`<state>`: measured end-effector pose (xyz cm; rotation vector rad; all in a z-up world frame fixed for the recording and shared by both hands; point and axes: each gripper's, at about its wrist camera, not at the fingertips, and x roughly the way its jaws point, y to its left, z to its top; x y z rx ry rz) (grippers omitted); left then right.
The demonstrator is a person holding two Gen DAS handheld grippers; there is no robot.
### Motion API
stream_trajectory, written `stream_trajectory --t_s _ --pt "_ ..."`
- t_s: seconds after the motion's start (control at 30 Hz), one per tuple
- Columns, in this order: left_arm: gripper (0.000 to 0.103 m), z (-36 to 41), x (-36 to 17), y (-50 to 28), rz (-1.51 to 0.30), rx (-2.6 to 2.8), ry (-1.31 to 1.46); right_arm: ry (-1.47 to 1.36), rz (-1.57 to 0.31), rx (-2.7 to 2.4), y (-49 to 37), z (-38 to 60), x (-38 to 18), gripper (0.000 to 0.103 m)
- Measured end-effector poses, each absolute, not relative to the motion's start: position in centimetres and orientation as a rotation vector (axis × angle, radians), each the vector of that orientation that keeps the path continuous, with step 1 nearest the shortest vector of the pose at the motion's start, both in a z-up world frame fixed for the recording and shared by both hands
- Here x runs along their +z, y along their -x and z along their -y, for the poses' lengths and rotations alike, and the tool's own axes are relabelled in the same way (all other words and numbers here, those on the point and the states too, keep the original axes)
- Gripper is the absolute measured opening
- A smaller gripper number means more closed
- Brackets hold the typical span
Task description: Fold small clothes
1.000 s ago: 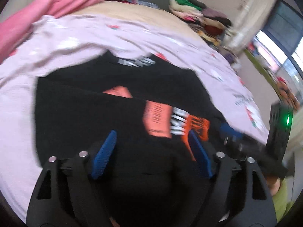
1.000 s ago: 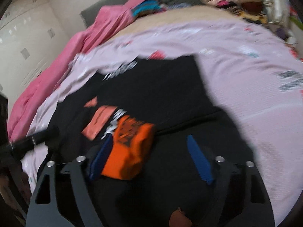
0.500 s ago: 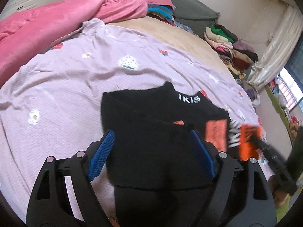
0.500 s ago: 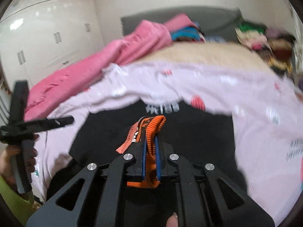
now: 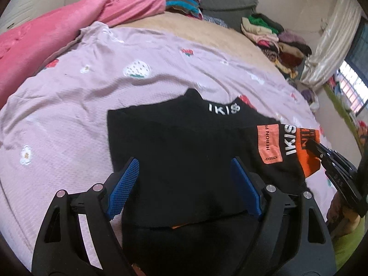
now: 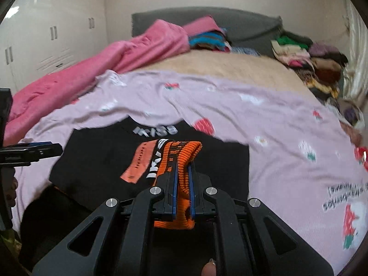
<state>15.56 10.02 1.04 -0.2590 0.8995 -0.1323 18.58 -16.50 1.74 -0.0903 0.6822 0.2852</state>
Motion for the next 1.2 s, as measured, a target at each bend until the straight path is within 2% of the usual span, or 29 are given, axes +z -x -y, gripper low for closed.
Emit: stream_trajectory --t_s 0.27,0.33,0.47,0.53,0.57,0.7,0.73,0.8,1.0,1.2 --pt "0.074 -7.9 -1.3 -16.4 -0.943 -0.155 0.201 0.136 -0.757 0.169 -19.0 16.6 -1.3 0.009" --pt "0.074 -7.7 -1.7 -16.5 -0.951 -0.157 0.198 0.134 -0.765 0.14 -19.1 16.9 -1.7 0.018" --pt "0.074 -7.8 -2.3 -16.6 -0.963 -0.154 0.192 0.086 -0.746 0.145 -18.3 17.3 -1.4 0.027" --pt "0.074 -8.0 -2.7 -16.6 -0.978 -0.15 0.194 0.077 -0.738 0.194 -18.0 16.6 -1.2 0.038" --pt "0.072 -8.0 -2.9 -16.6 -0.984 -0.151 0.197 0.084 -0.742 0.224 -17.9 16.0 -1.3 0.04" --pt "0.061 -8.3 -4.0 -16.6 -1.017 -0.14 0.177 0.125 -0.781 0.336 -18.1 12.9 -1.9 0.04" --pt "0.06 -8.4 -4.2 -16.6 -1.022 -0.138 0.174 0.124 -0.799 0.364 -18.3 12.3 -2.1 0.043" --pt "0.06 -8.5 -4.4 -16.5 -1.019 -0.141 0.173 0.13 -0.819 0.385 -18.7 11.4 -2.6 0.046" --pt "0.06 -8.7 -4.6 -16.2 -1.018 -0.152 0.169 0.21 -0.917 0.293 -19.9 11.7 -5.4 0.045" --pt "0.06 -8.6 -4.7 -16.1 -1.016 -0.156 0.17 0.119 -0.933 0.283 -20.0 13.9 -6.3 0.049"
